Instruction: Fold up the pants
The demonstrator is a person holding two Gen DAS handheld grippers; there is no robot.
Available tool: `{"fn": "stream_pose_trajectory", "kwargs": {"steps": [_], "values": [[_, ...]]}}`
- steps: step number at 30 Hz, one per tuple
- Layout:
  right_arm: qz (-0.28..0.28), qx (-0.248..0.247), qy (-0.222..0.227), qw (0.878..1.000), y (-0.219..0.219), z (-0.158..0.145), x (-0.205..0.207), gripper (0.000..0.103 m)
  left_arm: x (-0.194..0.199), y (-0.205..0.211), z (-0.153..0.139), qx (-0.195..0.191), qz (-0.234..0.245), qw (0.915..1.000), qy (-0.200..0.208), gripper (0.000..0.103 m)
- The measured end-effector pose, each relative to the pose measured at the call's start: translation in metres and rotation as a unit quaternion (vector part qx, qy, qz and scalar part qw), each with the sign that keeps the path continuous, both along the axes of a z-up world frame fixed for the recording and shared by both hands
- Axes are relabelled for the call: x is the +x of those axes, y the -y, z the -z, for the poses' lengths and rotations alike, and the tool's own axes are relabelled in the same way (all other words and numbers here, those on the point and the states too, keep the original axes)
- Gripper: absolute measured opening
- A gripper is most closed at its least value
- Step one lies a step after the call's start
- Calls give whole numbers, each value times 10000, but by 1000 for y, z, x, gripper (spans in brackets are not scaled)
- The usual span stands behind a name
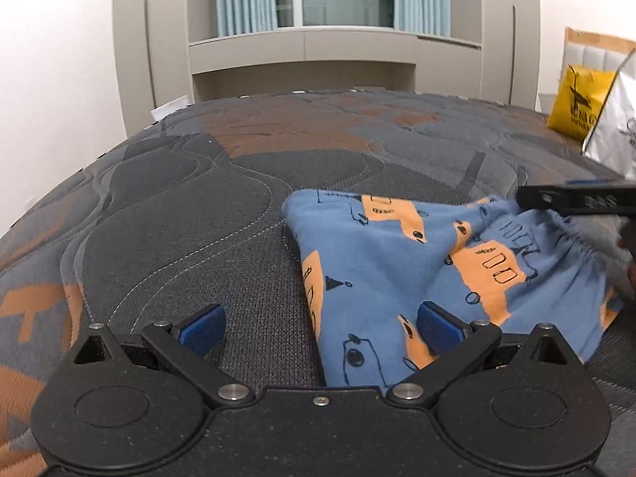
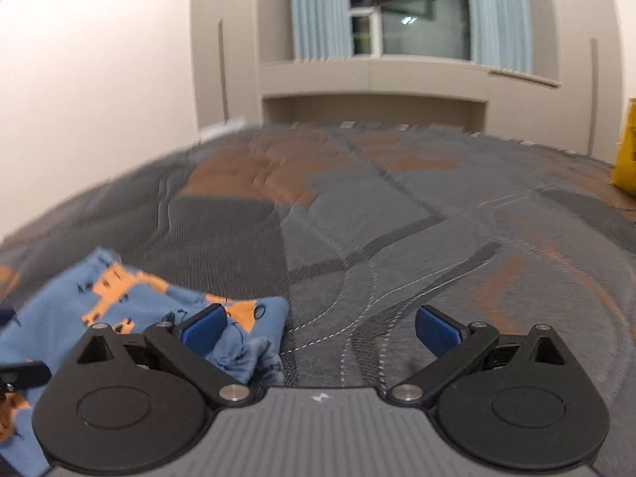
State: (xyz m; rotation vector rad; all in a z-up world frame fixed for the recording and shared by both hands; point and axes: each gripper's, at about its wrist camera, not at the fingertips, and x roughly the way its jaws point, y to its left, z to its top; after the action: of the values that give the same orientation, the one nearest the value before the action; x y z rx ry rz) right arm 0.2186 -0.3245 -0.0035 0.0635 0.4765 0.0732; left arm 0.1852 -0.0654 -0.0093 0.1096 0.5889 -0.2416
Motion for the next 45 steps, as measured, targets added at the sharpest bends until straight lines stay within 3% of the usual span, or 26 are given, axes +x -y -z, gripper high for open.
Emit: {"fn": "stream_pose_trajectory", "kwargs": {"steps": [4,8,13,15,34,39,45], "values": [[-166,61,291,9994,-8,-6,-50,103,-12,0,-3,-205,-13,9998,-32,102],[-230,189,-4,9996,-12,5,-79,103,-18,5,4,-303,-10,9993,-237,102],[6,894,-422,9951,10,12,-80,103,-18,0,6,-486,-151,9982,-328,103],[46,1043,-362,9939,15,12,-85,103,-18,-4,7,-581,-155,9975,-365,103],[165,1130,-278,9931,15,15,-93,103,-20,-3,9,-579,-150,9976,-345,103],[48,1644,90,9863,26,14,-104,103,-19,-2,9,-552,-152,9978,-347,103],[315,1703,-194,9847,28,18,-96,103,-20,0,9,-548,-155,9978,-350,103]]}}
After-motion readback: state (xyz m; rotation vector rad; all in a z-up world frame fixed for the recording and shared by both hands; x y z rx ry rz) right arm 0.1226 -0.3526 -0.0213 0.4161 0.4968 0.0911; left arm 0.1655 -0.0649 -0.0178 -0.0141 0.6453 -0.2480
